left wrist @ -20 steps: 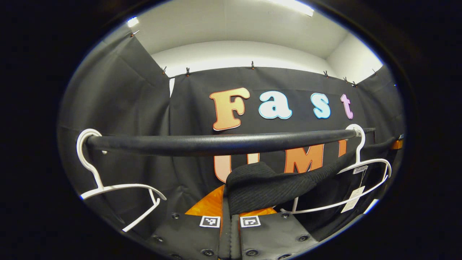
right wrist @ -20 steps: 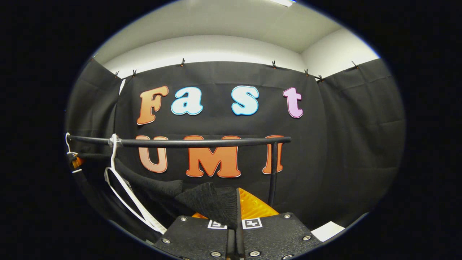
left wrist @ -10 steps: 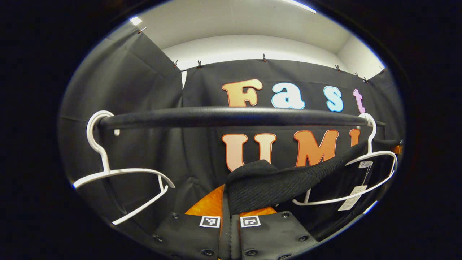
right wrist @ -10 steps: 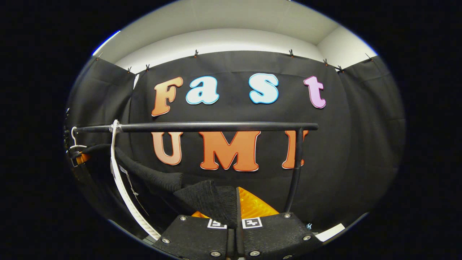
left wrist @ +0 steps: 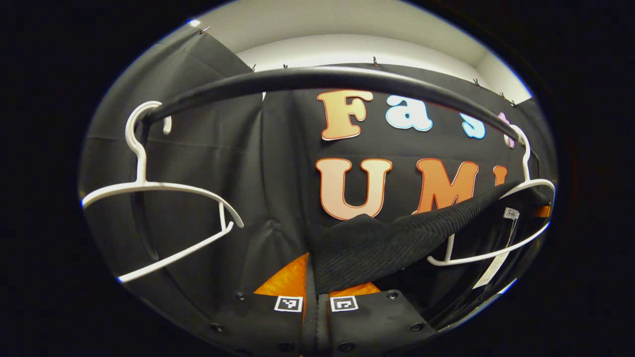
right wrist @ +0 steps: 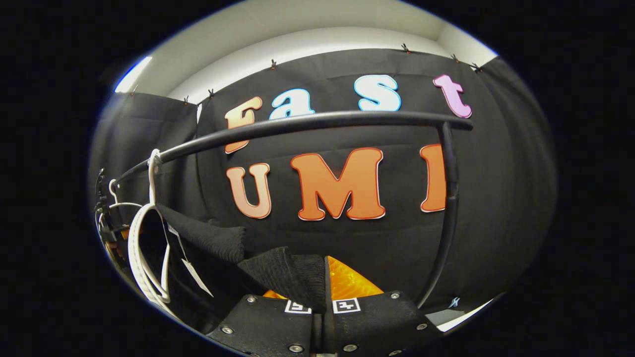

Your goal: Grasp the clothes on the hanger with both hands and then place them into the laundry hamper below.

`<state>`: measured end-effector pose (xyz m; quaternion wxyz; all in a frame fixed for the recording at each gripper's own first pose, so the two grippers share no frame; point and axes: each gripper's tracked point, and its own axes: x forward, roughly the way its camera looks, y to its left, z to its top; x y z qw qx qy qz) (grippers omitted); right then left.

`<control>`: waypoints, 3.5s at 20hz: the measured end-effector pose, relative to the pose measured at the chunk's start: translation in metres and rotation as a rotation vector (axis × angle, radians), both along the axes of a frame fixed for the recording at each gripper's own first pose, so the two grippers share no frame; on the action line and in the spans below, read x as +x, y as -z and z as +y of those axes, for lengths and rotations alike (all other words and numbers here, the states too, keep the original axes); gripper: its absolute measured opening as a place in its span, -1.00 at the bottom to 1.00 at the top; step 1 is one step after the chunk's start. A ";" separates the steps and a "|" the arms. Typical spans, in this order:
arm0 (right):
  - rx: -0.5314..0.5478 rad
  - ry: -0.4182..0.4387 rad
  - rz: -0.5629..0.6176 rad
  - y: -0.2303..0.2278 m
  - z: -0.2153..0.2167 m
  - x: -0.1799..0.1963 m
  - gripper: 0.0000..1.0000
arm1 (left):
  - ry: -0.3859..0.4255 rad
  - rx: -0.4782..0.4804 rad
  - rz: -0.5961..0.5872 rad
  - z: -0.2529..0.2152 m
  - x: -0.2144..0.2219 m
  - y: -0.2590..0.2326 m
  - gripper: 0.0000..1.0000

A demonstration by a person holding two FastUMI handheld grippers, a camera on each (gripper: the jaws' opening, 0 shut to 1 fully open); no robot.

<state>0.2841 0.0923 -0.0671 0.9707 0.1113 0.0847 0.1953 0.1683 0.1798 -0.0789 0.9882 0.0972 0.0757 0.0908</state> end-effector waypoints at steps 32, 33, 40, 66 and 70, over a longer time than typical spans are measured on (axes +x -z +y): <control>0.039 0.072 0.491 0.287 0.105 -0.034 -0.82 | -0.013 -0.047 0.374 0.048 -0.018 0.196 -0.87; 0.038 0.078 0.499 0.293 0.107 -0.040 -0.82 | 0.005 -0.048 0.391 0.041 -0.017 0.210 -0.87; 0.026 0.085 0.574 0.341 0.137 -0.073 -0.82 | 0.116 -0.077 0.545 -0.007 -0.029 0.288 -0.87; 0.022 0.236 0.918 0.526 0.133 -0.185 -0.82 | 0.264 -0.135 1.096 -0.139 -0.139 0.506 -0.87; -0.008 0.249 0.967 0.546 0.131 -0.192 -0.81 | 0.226 -0.127 1.168 -0.139 -0.154 0.513 -0.86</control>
